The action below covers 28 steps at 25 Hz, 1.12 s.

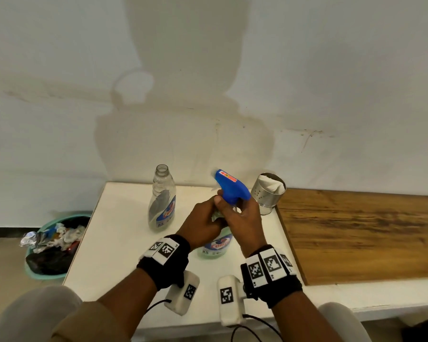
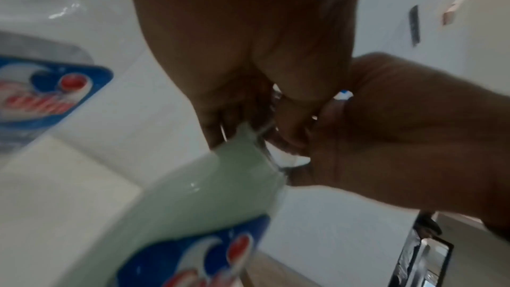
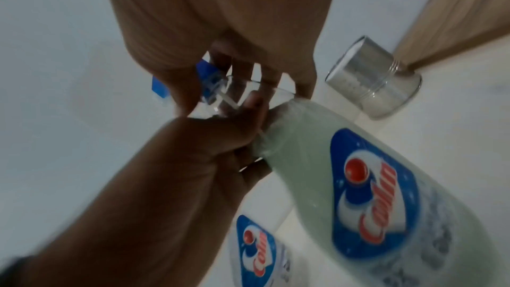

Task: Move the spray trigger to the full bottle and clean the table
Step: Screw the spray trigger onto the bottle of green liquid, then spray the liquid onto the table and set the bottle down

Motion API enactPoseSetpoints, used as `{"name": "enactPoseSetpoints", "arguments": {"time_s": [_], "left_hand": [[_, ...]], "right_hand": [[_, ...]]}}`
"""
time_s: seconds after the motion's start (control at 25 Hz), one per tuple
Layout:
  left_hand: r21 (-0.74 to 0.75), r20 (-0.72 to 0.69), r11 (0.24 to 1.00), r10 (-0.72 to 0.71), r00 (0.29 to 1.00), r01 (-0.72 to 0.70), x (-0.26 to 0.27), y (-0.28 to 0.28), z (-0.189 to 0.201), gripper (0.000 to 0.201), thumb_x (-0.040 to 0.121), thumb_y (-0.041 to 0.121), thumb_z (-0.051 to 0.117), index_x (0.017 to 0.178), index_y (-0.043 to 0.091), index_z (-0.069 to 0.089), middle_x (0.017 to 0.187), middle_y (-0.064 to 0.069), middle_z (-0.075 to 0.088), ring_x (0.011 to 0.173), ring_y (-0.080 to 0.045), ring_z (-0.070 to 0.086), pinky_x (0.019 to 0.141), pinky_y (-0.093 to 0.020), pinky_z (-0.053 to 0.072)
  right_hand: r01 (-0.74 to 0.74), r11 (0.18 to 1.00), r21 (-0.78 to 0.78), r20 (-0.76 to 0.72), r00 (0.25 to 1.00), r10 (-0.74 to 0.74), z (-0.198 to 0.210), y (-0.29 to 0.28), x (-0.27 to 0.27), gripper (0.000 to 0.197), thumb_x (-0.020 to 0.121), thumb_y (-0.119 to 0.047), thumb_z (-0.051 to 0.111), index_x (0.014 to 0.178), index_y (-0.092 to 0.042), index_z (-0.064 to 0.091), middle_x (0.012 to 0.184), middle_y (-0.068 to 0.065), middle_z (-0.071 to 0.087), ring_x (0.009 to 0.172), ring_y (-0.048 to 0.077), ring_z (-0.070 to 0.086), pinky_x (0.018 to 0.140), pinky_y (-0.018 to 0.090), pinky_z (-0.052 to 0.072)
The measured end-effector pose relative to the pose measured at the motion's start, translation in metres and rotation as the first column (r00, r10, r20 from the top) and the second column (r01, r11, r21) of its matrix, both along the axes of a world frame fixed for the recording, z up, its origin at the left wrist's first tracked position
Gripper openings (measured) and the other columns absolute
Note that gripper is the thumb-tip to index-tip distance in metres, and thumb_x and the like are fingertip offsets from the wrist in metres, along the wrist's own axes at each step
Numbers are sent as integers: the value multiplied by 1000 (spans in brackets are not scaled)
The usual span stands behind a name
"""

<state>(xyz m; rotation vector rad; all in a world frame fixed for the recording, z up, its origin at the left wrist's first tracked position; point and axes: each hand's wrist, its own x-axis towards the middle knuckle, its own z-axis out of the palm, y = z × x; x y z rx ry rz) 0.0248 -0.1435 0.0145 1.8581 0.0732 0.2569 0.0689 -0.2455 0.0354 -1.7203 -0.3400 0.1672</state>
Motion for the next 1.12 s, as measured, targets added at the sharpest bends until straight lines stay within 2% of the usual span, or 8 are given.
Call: {"name": "enactPoseSetpoints", "arguments": {"time_s": [0.08, 0.2, 0.36, 0.48, 0.6, 0.68, 0.8, 1.12], "left_hand": [[-10, -84, 972, -236, 968, 236, -10, -7, 16, 31, 85, 13, 63, 112, 26, 56, 105, 8, 68, 99, -1, 64, 88, -22, 53], [-59, -141, 948, -319, 937, 314, -19, -23, 25, 38, 81, 18, 71, 117, 17, 57, 109, 3, 69, 103, -5, 65, 91, -23, 52], [212, -210, 946, -202, 956, 247, -30, -32, 26, 49, 72, 31, 78, 117, 21, 62, 114, 4, 69, 105, -8, 64, 95, -29, 50], [556, -196, 810, -94, 976, 189, -39, -30, 28, 31, 80, 34, 69, 110, 29, 67, 105, 10, 72, 99, -11, 65, 88, -34, 52], [735, -179, 675, 101, 979, 65, -43, -9, 25, 20, 85, 40, 60, 95, 27, 71, 96, 5, 71, 93, -16, 63, 82, -36, 52], [763, -200, 647, 209, 957, 19, -44, 9, 16, 26, 87, 44, 56, 93, 24, 71, 94, 3, 70, 92, -17, 63, 85, -37, 50], [757, -178, 652, 282, 943, -52, -40, 26, 2, 28, 89, 43, 53, 92, 22, 70, 90, 4, 71, 88, -15, 64, 81, -31, 49], [749, -114, 645, 355, 928, -154, -26, 44, -19, 26, 89, 41, 54, 89, 22, 71, 68, 10, 57, 85, -17, 62, 69, -26, 38]], "right_hand": [[-121, 993, -1, -1, 993, 121, 9, -21, 0, 45, 81, -33, 73, 123, -21, 59, 99, 8, 71, 93, 20, 70, 85, 36, 58], [-248, 962, -116, 31, 967, 253, 21, -45, 1, 36, 88, -41, 65, 122, -29, 62, 109, 2, 72, 101, 19, 69, 89, 41, 57], [-201, 959, -201, 124, 966, 229, 24, -63, -5, 30, 90, -40, 63, 102, -13, 65, 93, 13, 73, 88, 26, 71, 84, 51, 58], [-176, 953, -248, 140, 967, 215, 25, -65, -12, 23, 90, -35, 65, 83, -14, 62, 74, 7, 70, 68, 21, 69, 71, 37, 59], [-159, 970, -184, -38, 987, 154, 18, -72, -13, 29, 89, -40, 65, 89, -12, 63, 77, 9, 74, 60, 29, 71, 63, 37, 60], [-113, 977, -179, -152, 985, 86, 8, -79, -14, 38, 86, -48, 65, 89, -9, 64, 73, 13, 74, 58, 36, 70, 59, 37, 59], [-111, 934, -341, -197, 979, 45, -11, -81, -14, 46, 86, -51, 64, 88, -6, 64, 68, 13, 72, 49, 27, 67, 49, 27, 53], [-77, 885, -458, -254, 966, -48, -40, -75, -12, 42, 86, -47, 64, 87, -5, 62, 74, 14, 72, 47, 22, 64, 47, 24, 51]]}}
